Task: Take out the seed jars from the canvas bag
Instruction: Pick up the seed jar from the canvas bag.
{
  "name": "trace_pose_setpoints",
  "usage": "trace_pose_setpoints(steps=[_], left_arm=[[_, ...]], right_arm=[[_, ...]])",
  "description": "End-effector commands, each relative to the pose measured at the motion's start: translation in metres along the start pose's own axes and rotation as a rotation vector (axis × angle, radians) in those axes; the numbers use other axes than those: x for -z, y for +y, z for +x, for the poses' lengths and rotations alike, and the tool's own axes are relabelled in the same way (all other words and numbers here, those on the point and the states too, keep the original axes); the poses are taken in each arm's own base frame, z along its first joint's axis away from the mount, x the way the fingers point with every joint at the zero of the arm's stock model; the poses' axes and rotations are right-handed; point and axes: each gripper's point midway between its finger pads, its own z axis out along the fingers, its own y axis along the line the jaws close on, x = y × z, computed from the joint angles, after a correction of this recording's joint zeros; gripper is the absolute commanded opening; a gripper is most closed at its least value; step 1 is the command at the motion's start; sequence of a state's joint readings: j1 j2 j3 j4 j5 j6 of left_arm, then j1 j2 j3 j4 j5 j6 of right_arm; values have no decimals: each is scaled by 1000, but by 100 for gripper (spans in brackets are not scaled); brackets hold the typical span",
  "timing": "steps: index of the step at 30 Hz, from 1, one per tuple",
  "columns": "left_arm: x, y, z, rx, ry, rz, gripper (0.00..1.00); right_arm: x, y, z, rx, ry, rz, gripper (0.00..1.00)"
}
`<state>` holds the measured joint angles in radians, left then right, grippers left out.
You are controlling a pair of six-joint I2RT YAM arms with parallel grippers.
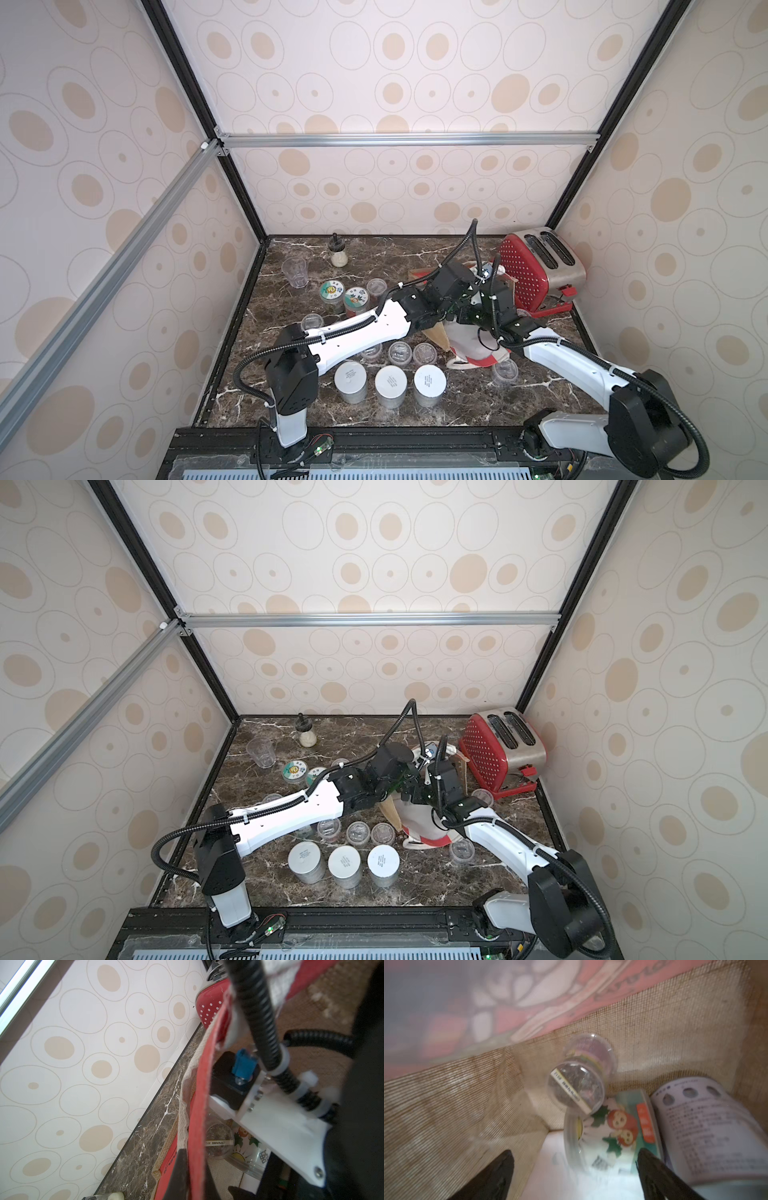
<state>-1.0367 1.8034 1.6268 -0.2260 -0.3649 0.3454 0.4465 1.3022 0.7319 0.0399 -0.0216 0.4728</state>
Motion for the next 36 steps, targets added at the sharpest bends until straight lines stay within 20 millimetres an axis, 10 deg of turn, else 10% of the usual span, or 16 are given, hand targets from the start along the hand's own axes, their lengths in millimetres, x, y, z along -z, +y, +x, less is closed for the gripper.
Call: trace_pose_setpoints(steps=[1, 22, 36], left_arm=[[19, 9, -47, 30, -144, 5, 0], [24, 4, -52, 35, -165, 52, 0], [-3, 35, -35, 156, -84, -43, 0]], right_arm=[[-14, 3, -21, 17, -78, 16, 95], [-86, -1, -17, 7, -15, 65, 77], [-37, 17, -35, 5, -44, 1, 57]])
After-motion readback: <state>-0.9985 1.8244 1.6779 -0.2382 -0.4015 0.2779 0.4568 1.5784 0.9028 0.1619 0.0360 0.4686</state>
